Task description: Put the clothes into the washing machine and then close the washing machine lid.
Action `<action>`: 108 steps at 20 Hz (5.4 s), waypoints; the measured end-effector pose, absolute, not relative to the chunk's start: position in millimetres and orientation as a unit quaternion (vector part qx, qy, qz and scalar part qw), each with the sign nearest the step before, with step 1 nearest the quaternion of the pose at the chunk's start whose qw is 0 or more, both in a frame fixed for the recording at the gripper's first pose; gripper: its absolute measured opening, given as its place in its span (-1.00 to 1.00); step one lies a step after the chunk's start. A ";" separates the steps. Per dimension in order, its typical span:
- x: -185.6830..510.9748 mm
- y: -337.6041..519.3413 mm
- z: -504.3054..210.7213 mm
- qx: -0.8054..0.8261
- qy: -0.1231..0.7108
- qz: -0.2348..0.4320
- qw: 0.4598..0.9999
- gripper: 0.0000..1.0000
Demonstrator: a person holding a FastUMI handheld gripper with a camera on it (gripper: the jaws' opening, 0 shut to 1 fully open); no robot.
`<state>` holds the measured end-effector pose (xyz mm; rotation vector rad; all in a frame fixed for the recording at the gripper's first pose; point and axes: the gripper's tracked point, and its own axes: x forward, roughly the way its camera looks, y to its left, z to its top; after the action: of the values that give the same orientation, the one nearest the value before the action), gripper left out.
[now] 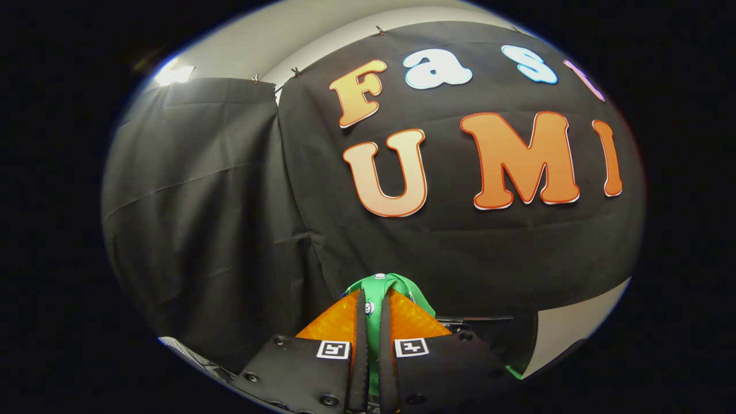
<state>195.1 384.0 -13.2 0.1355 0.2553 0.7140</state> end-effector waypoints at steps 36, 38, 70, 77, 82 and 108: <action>212.5 412.3 -491.6 0.032 0.500 0.205 0.841 -0.69; 215.7 408.8 -498.3 0.028 0.502 0.192 0.843 -0.69; 251.3 390.5 -261.7 0.011 0.293 0.201 0.935 0.97; 289.0 405.0 -181.6 0.027 0.223 0.213 0.951 0.97; 320.0 407.3 -159.0 0.042 0.205 0.207 0.956 0.97; 329.7 390.6 -199.9 0.020 0.250 0.154 0.956 0.99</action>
<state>329.7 390.6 -199.9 0.0411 0.5081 0.3129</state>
